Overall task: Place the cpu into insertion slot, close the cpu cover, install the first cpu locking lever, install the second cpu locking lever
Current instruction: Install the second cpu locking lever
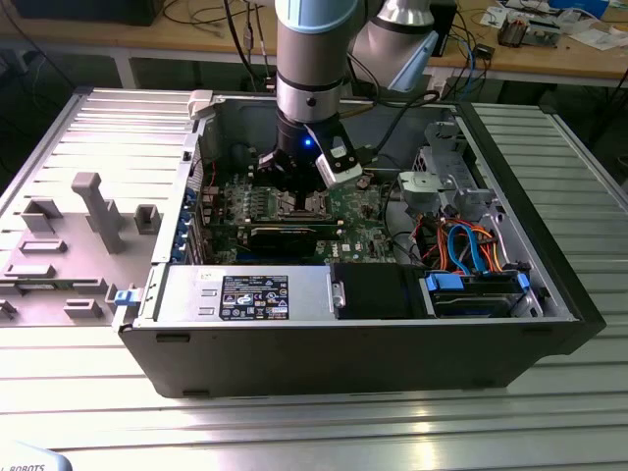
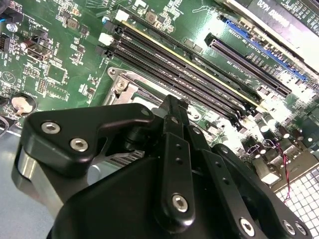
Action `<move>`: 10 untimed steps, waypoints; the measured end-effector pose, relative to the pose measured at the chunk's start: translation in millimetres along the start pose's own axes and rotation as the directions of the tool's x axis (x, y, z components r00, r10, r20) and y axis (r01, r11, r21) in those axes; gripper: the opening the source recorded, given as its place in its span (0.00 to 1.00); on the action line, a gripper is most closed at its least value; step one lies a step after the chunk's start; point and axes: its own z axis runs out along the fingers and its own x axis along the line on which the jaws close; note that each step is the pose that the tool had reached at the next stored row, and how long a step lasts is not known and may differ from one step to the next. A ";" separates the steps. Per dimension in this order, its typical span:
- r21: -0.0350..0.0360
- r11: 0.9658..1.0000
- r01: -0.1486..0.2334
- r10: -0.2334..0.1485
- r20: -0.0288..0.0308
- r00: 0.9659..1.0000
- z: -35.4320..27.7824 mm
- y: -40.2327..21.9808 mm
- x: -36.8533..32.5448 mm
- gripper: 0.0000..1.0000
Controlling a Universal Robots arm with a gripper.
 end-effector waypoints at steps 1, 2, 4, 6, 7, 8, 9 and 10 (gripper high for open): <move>0.000 1.000 0.000 0.000 0.000 1.000 0.0 0.0 0.0 0.11; 0.000 1.000 0.000 0.000 0.000 1.000 0.2 -0.1 0.0 0.11; -0.007 1.000 0.003 -0.003 -0.001 1.000 1.7 -0.1 0.5 0.11; -0.010 1.000 0.004 -0.004 -0.001 1.000 2.1 -0.2 3.7 0.11; -0.013 1.000 0.004 -0.004 -0.001 1.000 2.4 -0.3 5.6 0.11; -0.015 1.000 0.004 -0.004 -0.001 1.000 2.6 -0.4 7.3 0.11; -0.019 1.000 0.004 -0.004 -0.001 1.000 2.8 -0.6 10.8 0.11; -0.021 1.000 0.004 -0.004 -0.001 1.000 2.8 -1.2 12.0 0.11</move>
